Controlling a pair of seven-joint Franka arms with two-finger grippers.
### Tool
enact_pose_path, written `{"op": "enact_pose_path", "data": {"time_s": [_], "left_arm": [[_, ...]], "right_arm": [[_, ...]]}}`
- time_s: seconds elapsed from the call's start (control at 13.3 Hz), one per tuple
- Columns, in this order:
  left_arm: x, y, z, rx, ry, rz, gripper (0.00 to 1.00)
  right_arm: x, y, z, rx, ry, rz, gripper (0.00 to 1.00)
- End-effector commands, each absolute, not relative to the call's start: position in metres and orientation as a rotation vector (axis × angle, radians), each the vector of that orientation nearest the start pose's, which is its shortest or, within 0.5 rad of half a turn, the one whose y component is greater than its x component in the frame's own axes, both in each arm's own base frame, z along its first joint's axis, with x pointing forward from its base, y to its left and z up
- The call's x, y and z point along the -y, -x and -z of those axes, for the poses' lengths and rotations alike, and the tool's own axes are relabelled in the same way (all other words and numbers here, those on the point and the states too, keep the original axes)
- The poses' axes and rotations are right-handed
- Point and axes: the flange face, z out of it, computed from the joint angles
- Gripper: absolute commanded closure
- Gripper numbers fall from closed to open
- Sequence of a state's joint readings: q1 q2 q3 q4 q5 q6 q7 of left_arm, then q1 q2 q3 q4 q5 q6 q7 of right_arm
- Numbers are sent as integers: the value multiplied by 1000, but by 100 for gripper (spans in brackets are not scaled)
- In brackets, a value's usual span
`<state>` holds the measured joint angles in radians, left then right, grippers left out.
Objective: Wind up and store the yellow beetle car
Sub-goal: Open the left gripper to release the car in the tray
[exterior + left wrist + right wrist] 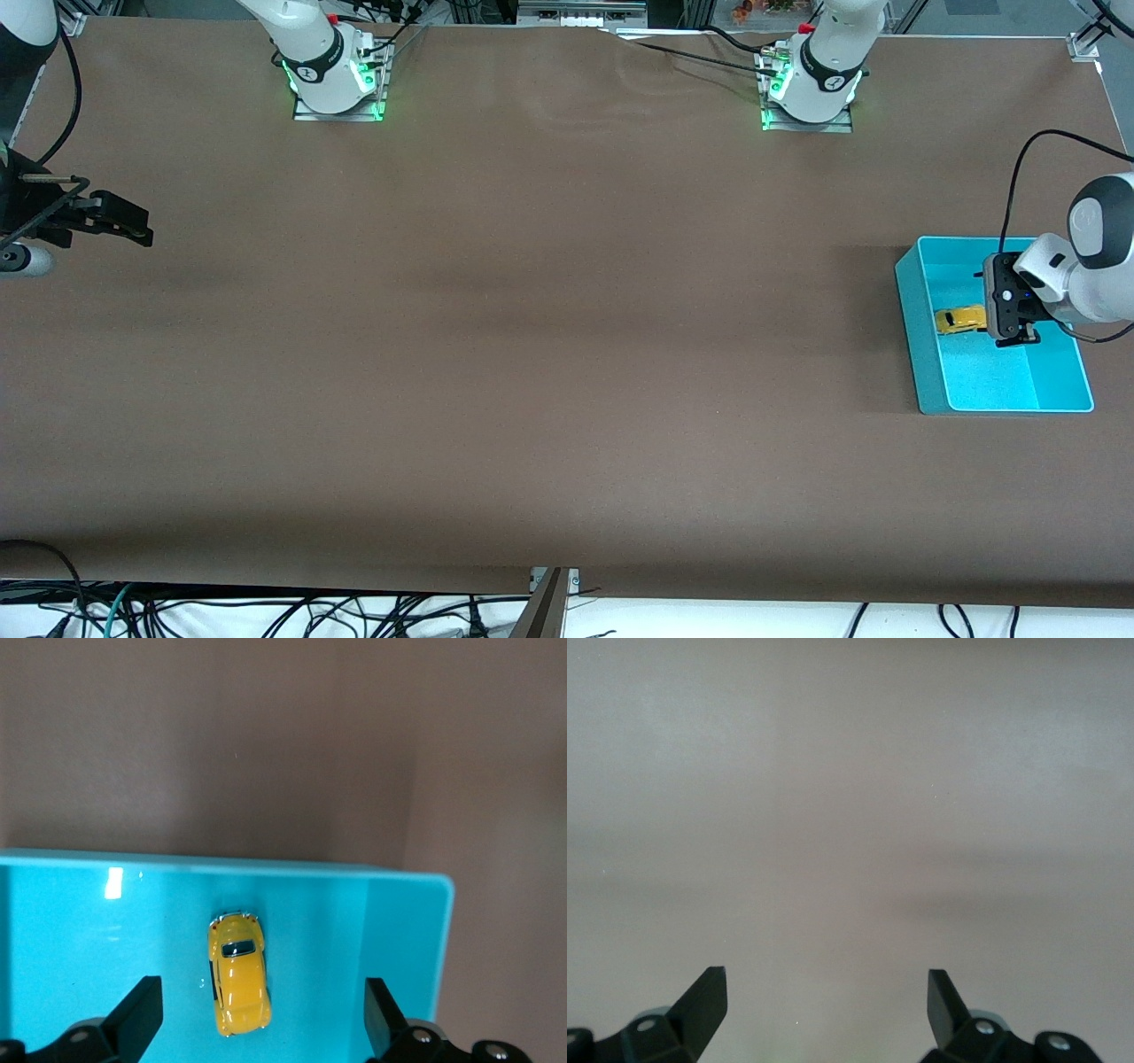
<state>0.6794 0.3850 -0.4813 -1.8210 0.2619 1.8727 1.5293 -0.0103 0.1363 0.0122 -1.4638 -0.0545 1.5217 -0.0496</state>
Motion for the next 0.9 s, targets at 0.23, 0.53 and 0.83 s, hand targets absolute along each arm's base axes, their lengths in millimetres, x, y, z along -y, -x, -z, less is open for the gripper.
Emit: {"op": "enact_pose_path", "data": {"time_s": [0.23, 0.53, 0.83], "left_arm": [[-64, -610, -421, -1799, 2708, -448, 0], [-16, -607, -490, -1377, 2891, -497, 0], [43, -575, -563, -771, 3070, -342, 0]], "right_arm": [[5, -587, -597, 63, 3177, -116, 0], [5, -587, -596, 60, 3176, -116, 0], [3, -587, -597, 60, 3157, -112, 0]]}}
